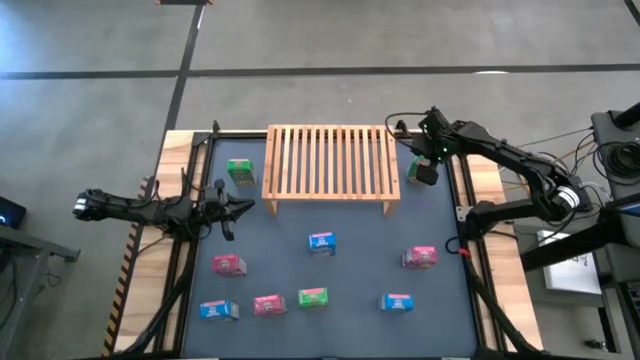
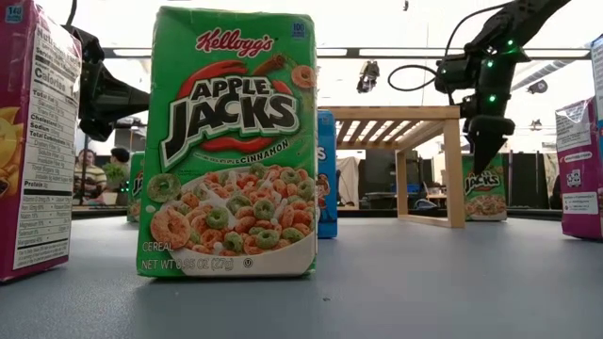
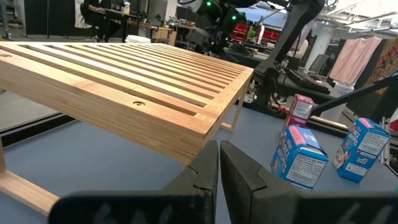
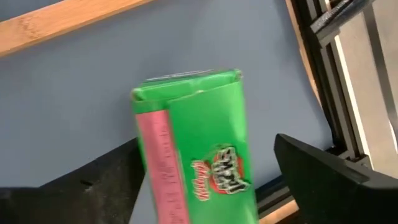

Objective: Stack cereal on shelf
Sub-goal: Put the top right green cereal box on the shelf

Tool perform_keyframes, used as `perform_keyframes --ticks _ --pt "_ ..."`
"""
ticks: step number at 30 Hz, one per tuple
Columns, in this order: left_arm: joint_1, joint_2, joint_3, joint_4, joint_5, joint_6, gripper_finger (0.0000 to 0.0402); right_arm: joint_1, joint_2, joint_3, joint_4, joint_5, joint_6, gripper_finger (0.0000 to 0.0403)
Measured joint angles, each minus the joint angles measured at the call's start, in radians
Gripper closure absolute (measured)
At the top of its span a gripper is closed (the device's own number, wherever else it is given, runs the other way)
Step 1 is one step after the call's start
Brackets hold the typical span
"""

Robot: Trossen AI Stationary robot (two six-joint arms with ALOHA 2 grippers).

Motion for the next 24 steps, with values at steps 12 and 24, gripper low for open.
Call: perform_keyframes --ticks 12,24 --pt "0.000 0.000 0.000 0.000 0.000 0.000 0.0401 0.000 -0.056 0.000 -0.003 0.000 -0.004 0.0211" --pt "0.000 0.000 0.000 0.000 0.000 0.000 0.0401 0.000 -0.100 0.113 -0.150 -0.002 0.053 0.0284"
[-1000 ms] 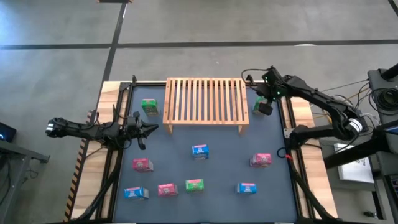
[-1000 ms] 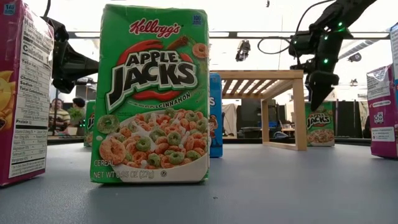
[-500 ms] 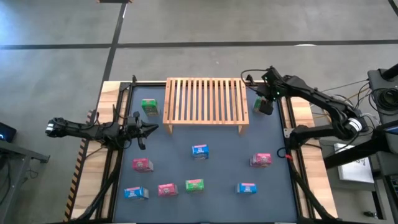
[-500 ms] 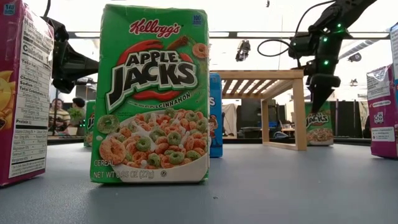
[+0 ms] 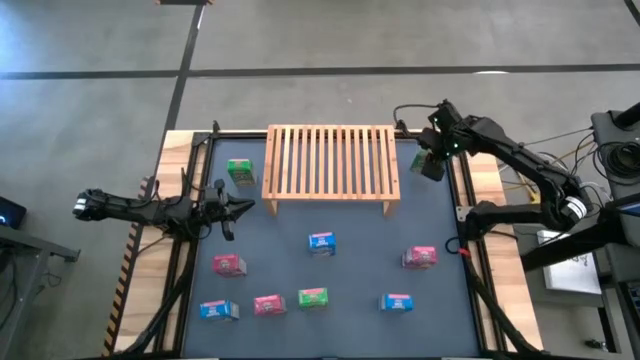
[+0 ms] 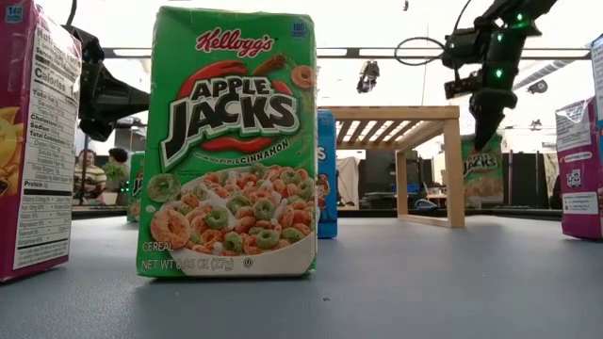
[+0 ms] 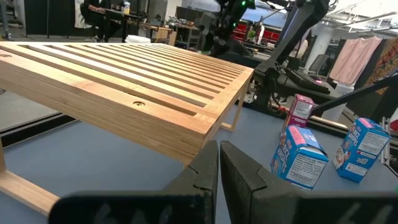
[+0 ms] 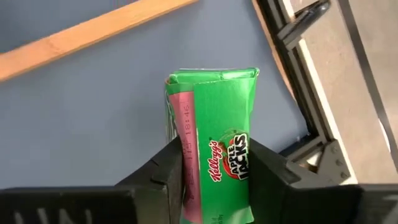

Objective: Stack cereal on shelf
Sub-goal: Put the top right green cereal box on the shelf

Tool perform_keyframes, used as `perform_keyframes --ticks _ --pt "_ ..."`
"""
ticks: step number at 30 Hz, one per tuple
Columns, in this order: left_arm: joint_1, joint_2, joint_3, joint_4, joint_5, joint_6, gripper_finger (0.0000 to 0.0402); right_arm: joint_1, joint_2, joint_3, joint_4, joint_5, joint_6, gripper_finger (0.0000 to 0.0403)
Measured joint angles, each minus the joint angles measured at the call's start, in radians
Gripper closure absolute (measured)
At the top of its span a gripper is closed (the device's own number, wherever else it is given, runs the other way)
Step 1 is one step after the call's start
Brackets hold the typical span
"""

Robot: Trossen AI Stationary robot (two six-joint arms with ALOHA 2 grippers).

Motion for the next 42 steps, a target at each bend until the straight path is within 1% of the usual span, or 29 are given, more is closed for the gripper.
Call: perform_keyframes --ticks 5,8,12,15,20,22,31,36,42 --pt "0.000 0.000 0.000 0.000 0.000 0.000 0.0401 0.001 0.000 0.167 -0.100 -0.001 0.072 0.0295" --pt "0.000 0.000 0.000 0.000 0.000 0.000 0.0401 0.003 -0.002 0.277 -0.125 -0.015 0.107 0.0295" --pt "0.000 0.000 0.000 0.000 0.000 0.000 0.0401 0.003 -0.002 0.400 -0.131 -0.108 0.109 0.0294" --pt "0.000 0.000 0.000 0.000 0.000 0.000 0.0401 0.003 -0.002 0.462 -0.123 -0.170 0.101 0.0294" --pt "0.000 0.000 0.000 0.000 0.000 0.000 0.0401 0.005 0.001 0.480 -0.069 -0.308 0.109 0.0294" --pt "0.000 0.000 0.000 0.000 0.000 0.000 0.0401 0.020 0.012 0.478 -0.059 -0.336 0.090 0.0294" --pt "0.000 0.000 0.000 0.000 0.000 0.000 0.0401 0.098 0.089 0.477 -0.006 -0.340 0.007 0.0295" --pt "0.000 0.000 0.000 0.000 0.000 0.000 0.0401 0.113 0.135 0.496 0.022 -0.337 -0.037 0.0287" --pt "0.000 0.000 0.000 0.000 0.000 0.000 0.0401 0.118 0.196 0.537 0.022 -0.304 -0.068 0.0273"
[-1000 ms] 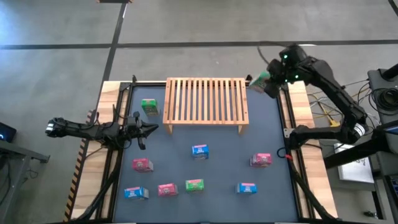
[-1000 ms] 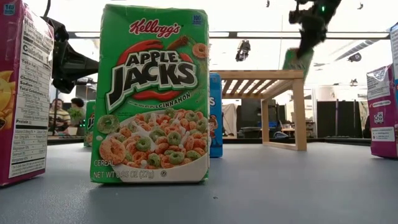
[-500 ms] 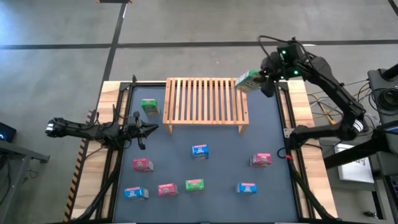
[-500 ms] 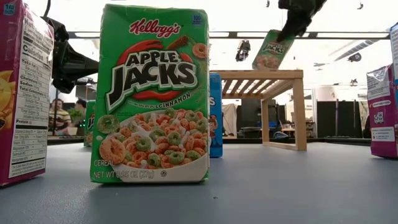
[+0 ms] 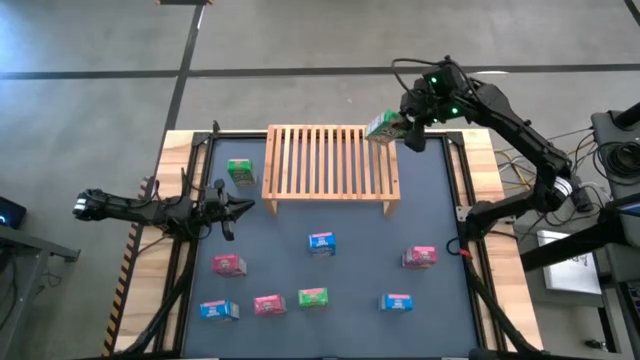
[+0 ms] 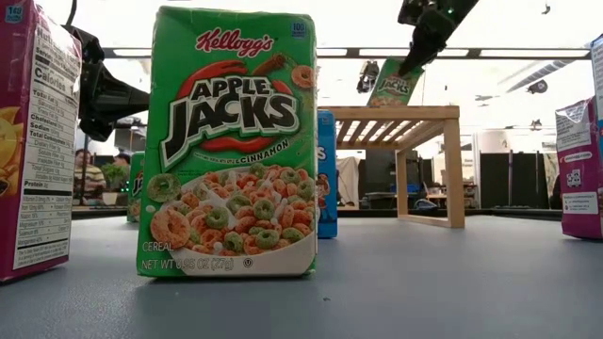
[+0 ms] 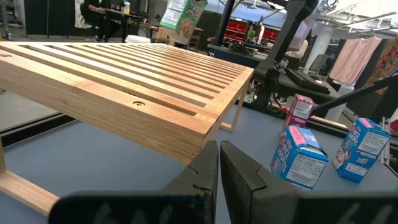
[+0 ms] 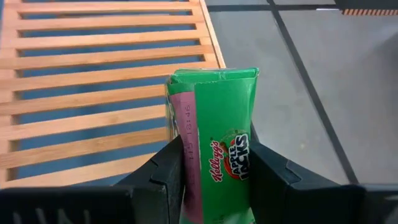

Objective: Stack cereal on shelf
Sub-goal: Put the top right green cereal box on the shelf

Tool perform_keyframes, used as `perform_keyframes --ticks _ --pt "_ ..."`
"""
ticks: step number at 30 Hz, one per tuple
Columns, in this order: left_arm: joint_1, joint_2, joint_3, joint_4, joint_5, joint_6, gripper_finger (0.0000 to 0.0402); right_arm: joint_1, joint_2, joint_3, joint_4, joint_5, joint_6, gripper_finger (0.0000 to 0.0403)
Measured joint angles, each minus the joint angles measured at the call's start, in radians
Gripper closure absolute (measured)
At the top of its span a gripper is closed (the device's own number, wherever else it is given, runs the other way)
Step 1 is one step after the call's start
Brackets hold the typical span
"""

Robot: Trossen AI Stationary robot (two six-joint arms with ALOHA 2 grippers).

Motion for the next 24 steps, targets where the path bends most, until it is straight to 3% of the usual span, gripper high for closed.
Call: perform_keyframes --ticks 12,24 --pt "0.000 0.000 0.000 0.000 0.000 0.000 0.0401 0.018 0.061 0.011 0.005 0.016 -0.028 0.0263" --pt "0.000 0.000 0.000 0.000 0.000 0.000 0.0401 0.073 0.055 0.017 0.008 0.016 -0.033 0.0187"
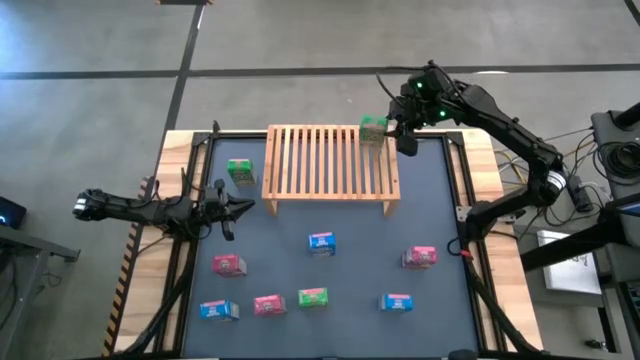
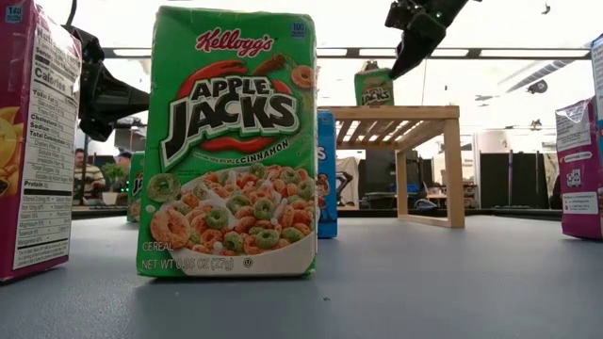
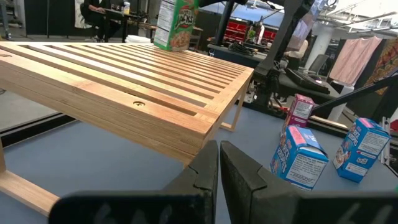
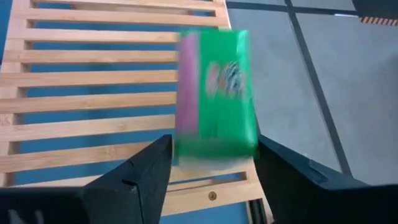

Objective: Stack cereal on shelf
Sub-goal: Put the top right green cereal box on the shelf

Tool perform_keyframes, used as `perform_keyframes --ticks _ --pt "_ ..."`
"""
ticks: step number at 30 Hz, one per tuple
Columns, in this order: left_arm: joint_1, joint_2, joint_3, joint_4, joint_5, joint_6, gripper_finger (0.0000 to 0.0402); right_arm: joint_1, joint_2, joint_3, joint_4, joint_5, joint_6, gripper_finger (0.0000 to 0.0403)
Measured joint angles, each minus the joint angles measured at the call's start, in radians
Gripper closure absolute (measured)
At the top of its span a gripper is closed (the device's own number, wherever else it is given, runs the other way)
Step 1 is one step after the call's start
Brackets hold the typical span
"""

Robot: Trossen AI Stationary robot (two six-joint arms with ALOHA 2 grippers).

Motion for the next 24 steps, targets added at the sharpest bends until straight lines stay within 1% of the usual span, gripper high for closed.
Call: perform_keyframes --ticks 3,9,19,24 --pt "0.000 0.000 0.000 0.000 0.000 0.000 0.0401 0.002 0.001 0.000 0.012 0.000 0.000 0.0182" --pt "0.000 0.000 0.000 0.000 0.000 0.000 0.0401 0.002 -0.006 0.000 0.021 0.006 -0.001 0.0183" --pt "0.000 0.000 0.000 0.000 0.000 0.000 0.0401 0.002 -0.117 0.000 0.024 0.158 0.002 0.0183" --pt "0.000 0.000 0.000 0.000 0.000 0.000 0.0401 0.002 -0.192 0.000 0.017 0.162 0.102 0.0184"
